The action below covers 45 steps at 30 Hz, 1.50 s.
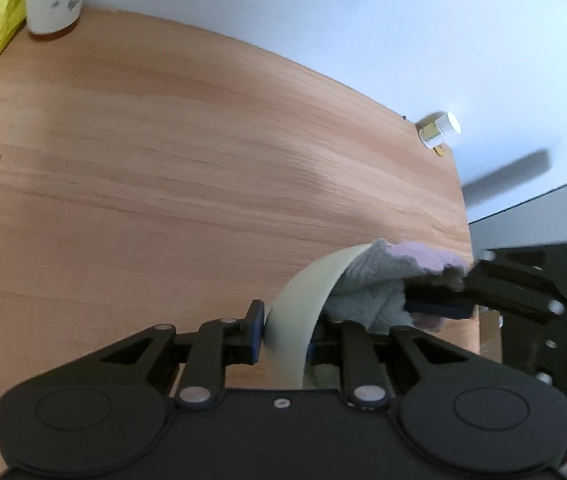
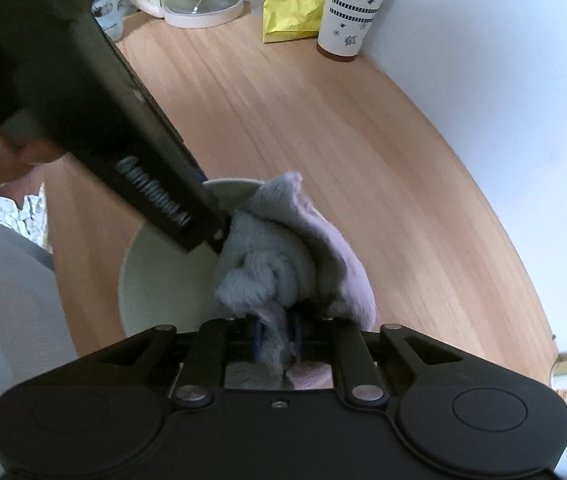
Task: Clean bowl
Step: 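Wipe the bowl interior with the towel in the right tool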
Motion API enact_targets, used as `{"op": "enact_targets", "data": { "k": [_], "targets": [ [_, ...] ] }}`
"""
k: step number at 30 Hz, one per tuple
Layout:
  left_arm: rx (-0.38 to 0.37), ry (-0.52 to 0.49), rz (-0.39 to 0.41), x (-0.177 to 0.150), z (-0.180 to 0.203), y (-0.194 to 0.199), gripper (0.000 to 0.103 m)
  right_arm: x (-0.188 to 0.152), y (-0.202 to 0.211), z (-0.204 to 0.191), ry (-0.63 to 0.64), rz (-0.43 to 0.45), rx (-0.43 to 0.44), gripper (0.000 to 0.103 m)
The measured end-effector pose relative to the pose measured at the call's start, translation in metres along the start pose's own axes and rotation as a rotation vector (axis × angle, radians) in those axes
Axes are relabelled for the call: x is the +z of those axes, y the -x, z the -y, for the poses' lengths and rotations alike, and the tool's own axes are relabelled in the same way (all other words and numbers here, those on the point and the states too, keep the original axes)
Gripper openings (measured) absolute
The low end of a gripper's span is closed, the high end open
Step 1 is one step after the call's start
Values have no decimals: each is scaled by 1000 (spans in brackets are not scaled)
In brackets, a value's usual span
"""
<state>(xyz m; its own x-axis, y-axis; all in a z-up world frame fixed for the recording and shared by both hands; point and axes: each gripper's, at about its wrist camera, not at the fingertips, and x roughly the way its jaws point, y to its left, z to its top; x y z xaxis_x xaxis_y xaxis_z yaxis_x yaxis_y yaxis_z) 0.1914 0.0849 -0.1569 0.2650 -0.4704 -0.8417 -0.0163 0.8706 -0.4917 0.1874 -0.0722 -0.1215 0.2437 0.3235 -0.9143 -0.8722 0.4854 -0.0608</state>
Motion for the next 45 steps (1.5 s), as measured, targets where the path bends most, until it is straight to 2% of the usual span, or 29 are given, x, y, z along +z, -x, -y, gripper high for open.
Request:
{"op": "enact_targets", "data": {
  "k": [2, 4, 6, 10, 12, 17, 19, 24, 27, 32, 34, 36, 40, 45],
  "targets": [
    [-12, 13, -4, 1, -2, 0, 18, -1, 12, -2, 36, 36, -19, 30],
    [-14, 22, -6, 1, -2, -1, 18, -3, 24, -5, 72, 72, -38, 45],
    [-14, 25, -8, 2, -4, 0, 18, -4, 35, -7, 109, 108, -57, 54],
    [-20, 21, -12, 4, -3, -1, 18, -7, 59, -12, 181, 181, -95, 84],
    [-22, 17, -13, 4, -4, 1, 18, -8, 71, -14, 217, 217, -113, 87],
    [-26, 19, -14, 6, -7, 6, 18, 0, 49, -14, 304, 180, -58, 87],
    [-28, 34, -18, 7, -9, 6, 18, 0, 40, -15, 338, 160, -61, 81],
    [-31, 34, -19, 8, -9, 9, 18, 0, 28, -21, 381, 138, -40, 77],
    [-47, 36, -19, 8, -7, 10, 18, 0, 19, -25, 395, 105, -33, 69],
    [-45, 23, -17, 7, -5, 12, 18, 2, 5, -27, 395, 63, -34, 61],
    [-44, 25, -20, 6, -5, 11, 18, 1, 4, -27, 391, 59, -30, 44],
    [-42, 28, -23, 4, -5, 10, 18, 2, -1, -23, 375, 41, -18, 37],
    [-35, 32, -23, 3, -6, 8, 18, -1, 0, -18, 324, 26, -5, 29],
    [-24, -3, -12, 4, -4, 11, 18, -2, 16, -10, 240, 53, -22, 28]
  ]
}}
